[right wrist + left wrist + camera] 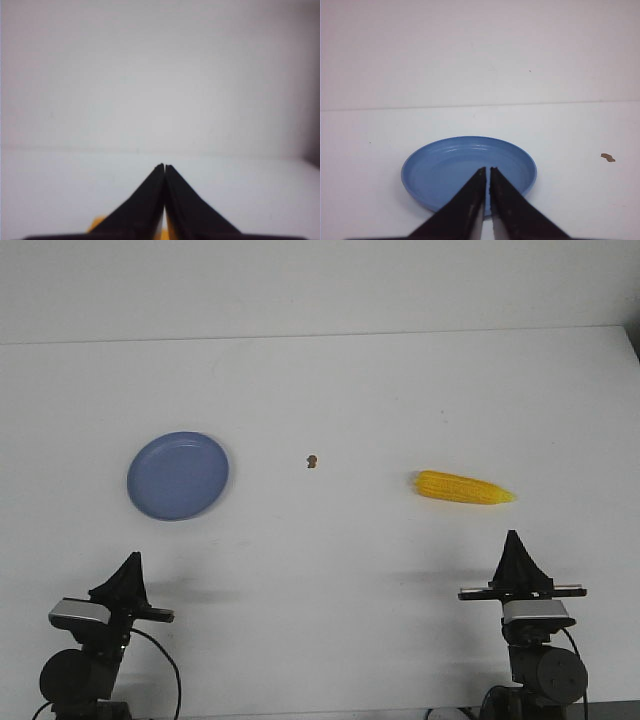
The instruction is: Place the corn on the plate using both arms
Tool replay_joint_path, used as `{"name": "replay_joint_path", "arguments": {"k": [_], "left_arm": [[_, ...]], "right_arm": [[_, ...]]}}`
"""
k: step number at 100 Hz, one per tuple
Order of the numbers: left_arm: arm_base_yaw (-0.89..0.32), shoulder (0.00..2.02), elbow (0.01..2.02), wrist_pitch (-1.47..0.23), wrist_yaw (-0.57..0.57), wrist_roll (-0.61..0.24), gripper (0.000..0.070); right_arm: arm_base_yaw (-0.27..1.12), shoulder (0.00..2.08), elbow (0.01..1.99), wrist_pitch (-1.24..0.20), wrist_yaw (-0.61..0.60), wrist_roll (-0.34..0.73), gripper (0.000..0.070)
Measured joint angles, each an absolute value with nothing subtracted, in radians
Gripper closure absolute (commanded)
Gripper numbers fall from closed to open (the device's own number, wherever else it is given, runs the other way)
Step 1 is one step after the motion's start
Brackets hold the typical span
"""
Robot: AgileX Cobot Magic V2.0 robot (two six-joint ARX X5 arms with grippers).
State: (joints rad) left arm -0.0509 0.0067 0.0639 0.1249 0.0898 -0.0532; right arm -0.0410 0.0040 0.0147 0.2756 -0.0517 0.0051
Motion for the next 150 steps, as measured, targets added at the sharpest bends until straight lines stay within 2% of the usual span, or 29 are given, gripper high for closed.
{"name": "replay_joint_path", "arguments": {"k": [9,26,47,83,97,119,126,137,143,147,150], "left_arm": [[-0.051,0.026,0.146,0.039,0.036,-0.107,0.0688],[-0.051,0.132,0.354,-0.142,0.008,-0.159,0.0688],[-0.051,0.348,0.637,-0.335,0.006,-0.158,0.0688],[-0.051,0.733,0.991,-0.675,0.006,-0.121,0.0688],[-0.051,0.831,1.022,-0.712,0.006,-0.121,0.0688],[-0.051,0.837,1.022,-0.695,0.007,-0.121,0.0688],[-0.051,0.837,1.022,-0.688,0.007,-0.121,0.0688],[-0.051,0.837,1.022,-0.688,0.007,-0.122,0.0684],[-0.051,0.836,1.022,-0.688,0.007,-0.122,0.0670],[-0.051,0.836,1.022,-0.688,0.007,-0.122,0.0608],[-0.051,0.836,1.022,-0.688,0.007,-0.122,0.0505]], "right_arm": [[-0.041,0.004,0.024,0.245,-0.043,0.018,0.0700],[-0.041,0.011,0.149,0.030,-0.023,0.051,0.0700],[-0.041,0.123,0.381,-0.291,-0.023,0.059,0.0700],[-0.041,0.509,0.820,-0.745,-0.026,0.060,0.0700],[-0.041,0.620,0.907,-0.795,-0.026,0.060,0.0700],[-0.041,0.659,0.915,-0.811,-0.027,0.061,0.0696],[-0.041,0.659,0.915,-0.817,-0.027,0.061,0.0636],[-0.041,0.659,0.915,-0.824,-0.027,0.060,0.0403],[-0.041,0.659,0.915,-0.825,-0.027,0.061,0.0330],[-0.041,0.659,0.915,-0.825,-0.027,0.061,0.0324],[-0.041,0.659,0.915,-0.825,-0.027,0.061,0.0324]]}}
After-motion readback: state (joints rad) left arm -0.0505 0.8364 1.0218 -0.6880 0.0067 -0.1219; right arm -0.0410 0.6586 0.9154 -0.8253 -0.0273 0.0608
